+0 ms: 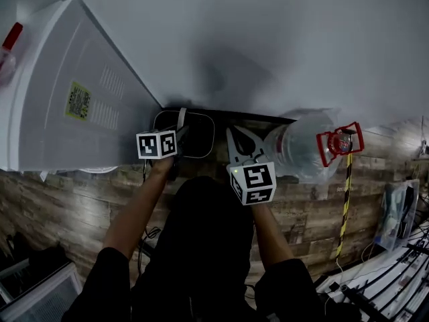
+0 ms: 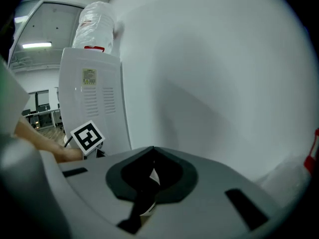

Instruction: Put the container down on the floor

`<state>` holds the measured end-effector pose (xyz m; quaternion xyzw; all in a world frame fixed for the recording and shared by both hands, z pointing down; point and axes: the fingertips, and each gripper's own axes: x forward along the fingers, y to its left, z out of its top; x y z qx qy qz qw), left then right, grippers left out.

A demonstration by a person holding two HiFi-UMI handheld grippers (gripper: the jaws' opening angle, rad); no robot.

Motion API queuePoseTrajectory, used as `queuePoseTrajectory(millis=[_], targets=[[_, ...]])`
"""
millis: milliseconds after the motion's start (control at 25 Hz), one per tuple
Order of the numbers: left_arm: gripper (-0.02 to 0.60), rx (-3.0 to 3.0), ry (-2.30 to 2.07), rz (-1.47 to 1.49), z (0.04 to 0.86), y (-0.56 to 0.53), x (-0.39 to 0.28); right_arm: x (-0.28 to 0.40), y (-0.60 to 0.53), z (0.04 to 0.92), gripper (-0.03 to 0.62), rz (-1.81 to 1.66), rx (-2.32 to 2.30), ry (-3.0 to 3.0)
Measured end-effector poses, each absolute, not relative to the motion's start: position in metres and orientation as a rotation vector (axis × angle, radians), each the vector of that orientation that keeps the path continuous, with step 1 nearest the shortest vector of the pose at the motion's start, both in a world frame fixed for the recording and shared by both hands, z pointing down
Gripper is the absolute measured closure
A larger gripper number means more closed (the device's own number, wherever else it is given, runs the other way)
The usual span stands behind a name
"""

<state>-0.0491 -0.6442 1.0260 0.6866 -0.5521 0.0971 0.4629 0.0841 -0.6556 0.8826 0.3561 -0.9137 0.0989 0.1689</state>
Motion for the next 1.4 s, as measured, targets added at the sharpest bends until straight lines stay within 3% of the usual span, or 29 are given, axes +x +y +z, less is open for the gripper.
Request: queuePoseTrajectory(millis=[560, 840, 1400], targets=[[0.494, 1.708, -1.591, 0.401, 1.077, -0.662, -0.089, 0.080, -0.665, 0.956, 0.583, 0.292, 1.014, -2.636], [0.456, 1.748, -1.884, 0.581, 1.057, -0.656, -0.113, 0.082, -0.662, 0.966, 0.583, 0.301, 1.030, -2.633], [0.460, 1.892, -1.983, 0.583, 1.019, -0.633, -0.108, 0.068, -0.656, 0.969, 0.583, 0.322, 1.014, -2.620]])
